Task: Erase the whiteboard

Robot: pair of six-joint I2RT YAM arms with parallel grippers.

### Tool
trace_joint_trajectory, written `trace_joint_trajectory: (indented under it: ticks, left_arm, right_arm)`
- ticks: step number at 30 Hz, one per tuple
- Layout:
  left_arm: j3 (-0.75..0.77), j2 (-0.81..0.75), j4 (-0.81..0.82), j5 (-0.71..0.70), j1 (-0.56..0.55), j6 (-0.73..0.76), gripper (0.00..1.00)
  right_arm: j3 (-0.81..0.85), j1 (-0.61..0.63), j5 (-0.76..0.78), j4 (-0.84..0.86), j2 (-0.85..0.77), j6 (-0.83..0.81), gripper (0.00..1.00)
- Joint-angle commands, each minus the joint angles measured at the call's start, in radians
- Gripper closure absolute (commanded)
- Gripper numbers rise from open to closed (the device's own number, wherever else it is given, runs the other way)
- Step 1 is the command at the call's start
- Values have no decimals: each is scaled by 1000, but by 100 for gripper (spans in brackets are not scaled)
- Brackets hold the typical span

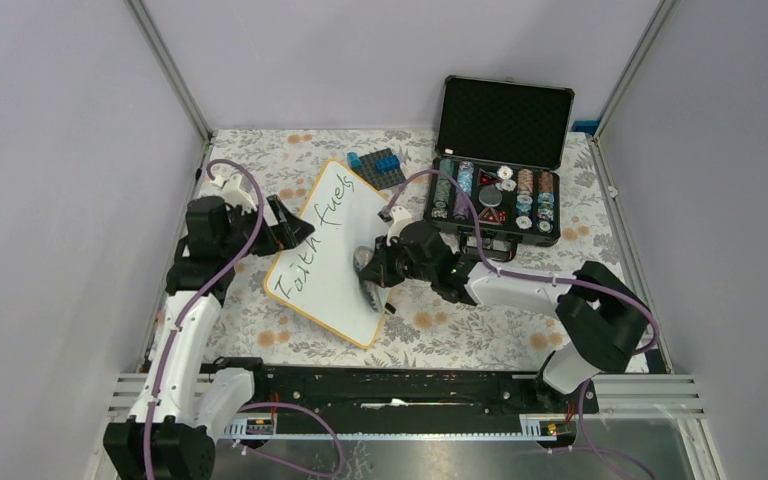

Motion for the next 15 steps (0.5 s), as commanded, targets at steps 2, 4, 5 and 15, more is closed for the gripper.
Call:
trace_joint_trajectory:
  ticks: [2,4,5,15]
  left_arm:
    - [-79,-38,69,150,62,-88,21]
    - [-103,-54,98,185,93,-101,37]
    - [-118,-72,119,184,102,-111,43]
    - [-179,-104,222,201,119,-126,60]
  right_arm:
    - [-7,-4,-7,10,-69,-8,100]
    - [-8,-3,-11,9,-73,-7,100]
    - [-10,-1,-13,9,-74,-9,100]
    - [32,18,-1,-45,-64,-37,100]
